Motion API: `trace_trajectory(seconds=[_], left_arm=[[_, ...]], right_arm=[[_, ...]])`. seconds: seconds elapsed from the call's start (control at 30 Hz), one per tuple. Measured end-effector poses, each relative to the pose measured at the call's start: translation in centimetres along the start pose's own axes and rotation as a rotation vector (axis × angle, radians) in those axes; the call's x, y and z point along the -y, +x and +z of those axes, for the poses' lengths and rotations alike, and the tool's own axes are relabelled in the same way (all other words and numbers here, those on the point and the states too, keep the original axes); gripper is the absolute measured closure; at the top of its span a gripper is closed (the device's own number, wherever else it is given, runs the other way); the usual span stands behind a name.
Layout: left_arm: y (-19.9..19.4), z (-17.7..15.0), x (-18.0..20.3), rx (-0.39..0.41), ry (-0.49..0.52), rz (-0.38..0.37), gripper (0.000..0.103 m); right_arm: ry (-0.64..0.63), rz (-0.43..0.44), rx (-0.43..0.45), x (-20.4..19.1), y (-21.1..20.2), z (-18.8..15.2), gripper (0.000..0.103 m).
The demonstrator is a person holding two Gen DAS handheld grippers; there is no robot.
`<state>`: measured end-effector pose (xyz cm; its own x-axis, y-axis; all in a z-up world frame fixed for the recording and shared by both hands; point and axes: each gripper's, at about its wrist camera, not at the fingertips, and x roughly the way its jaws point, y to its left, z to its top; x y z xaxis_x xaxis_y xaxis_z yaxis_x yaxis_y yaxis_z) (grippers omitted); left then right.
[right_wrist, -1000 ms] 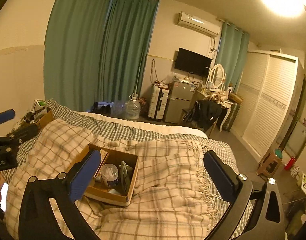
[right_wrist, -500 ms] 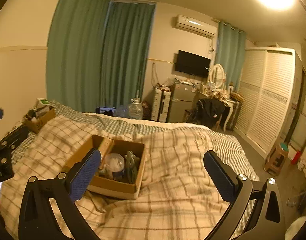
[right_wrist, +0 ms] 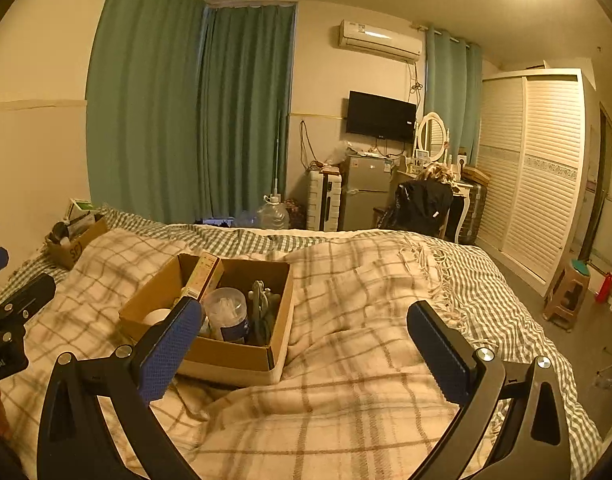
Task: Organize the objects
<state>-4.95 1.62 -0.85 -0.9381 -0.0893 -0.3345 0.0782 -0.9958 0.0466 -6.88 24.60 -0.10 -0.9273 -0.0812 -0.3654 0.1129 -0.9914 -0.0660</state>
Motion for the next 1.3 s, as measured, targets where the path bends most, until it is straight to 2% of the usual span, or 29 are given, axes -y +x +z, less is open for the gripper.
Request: trace_trajectory(seconds=[0.23,1.3], left_arm=[[0.32,-0.49,0.33,-0.027,0.003,-0.031,0.0],[0.22,-0.47,0.58,-0.031,0.003,-0.046,0.0]], right_arm=[[-0.013,-0.002,0.007,-0.28,-0.42,0.11,0.0],[-0.002,0.012,0.0,-0.47,-0.49,0.1,0.0]])
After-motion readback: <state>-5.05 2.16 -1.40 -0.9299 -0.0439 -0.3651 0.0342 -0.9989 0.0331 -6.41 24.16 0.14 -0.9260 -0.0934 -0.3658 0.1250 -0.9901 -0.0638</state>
